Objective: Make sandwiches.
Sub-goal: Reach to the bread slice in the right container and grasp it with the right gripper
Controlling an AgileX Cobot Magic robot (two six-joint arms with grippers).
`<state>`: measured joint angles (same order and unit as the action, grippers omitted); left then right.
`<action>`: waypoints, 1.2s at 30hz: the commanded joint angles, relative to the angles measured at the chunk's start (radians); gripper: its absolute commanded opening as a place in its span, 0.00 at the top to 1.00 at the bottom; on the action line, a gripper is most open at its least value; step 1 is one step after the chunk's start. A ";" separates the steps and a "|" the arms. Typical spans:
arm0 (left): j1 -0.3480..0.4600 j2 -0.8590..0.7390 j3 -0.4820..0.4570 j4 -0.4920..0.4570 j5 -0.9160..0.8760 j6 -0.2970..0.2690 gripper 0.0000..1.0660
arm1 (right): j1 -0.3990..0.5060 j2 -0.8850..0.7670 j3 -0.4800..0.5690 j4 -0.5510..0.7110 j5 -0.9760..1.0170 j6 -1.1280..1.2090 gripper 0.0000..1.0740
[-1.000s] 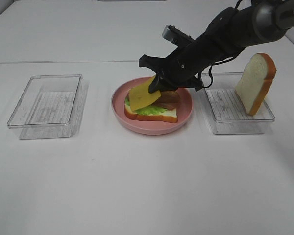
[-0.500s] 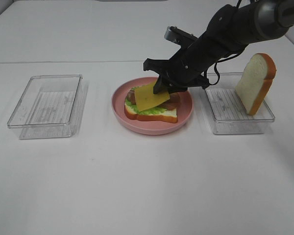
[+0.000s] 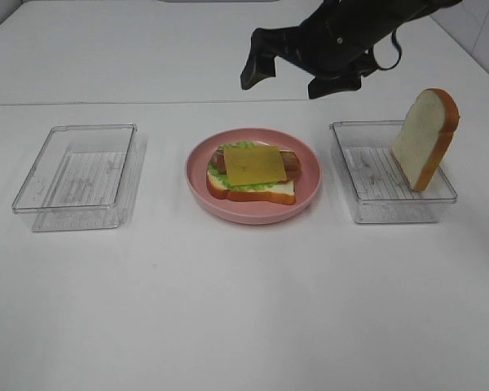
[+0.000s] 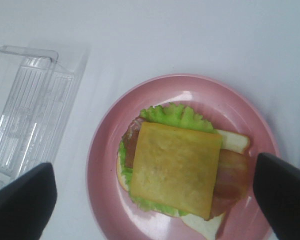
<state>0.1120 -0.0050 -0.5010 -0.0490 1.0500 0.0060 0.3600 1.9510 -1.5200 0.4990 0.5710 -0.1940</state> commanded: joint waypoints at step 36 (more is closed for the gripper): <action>0.004 -0.016 0.002 -0.008 -0.016 -0.006 0.06 | -0.424 0.294 -0.572 -0.332 0.709 0.176 0.08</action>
<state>0.1120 -0.0050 -0.5010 -0.0490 1.0500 0.0060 -0.0610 2.2400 -2.0940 0.1730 1.2120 -0.0310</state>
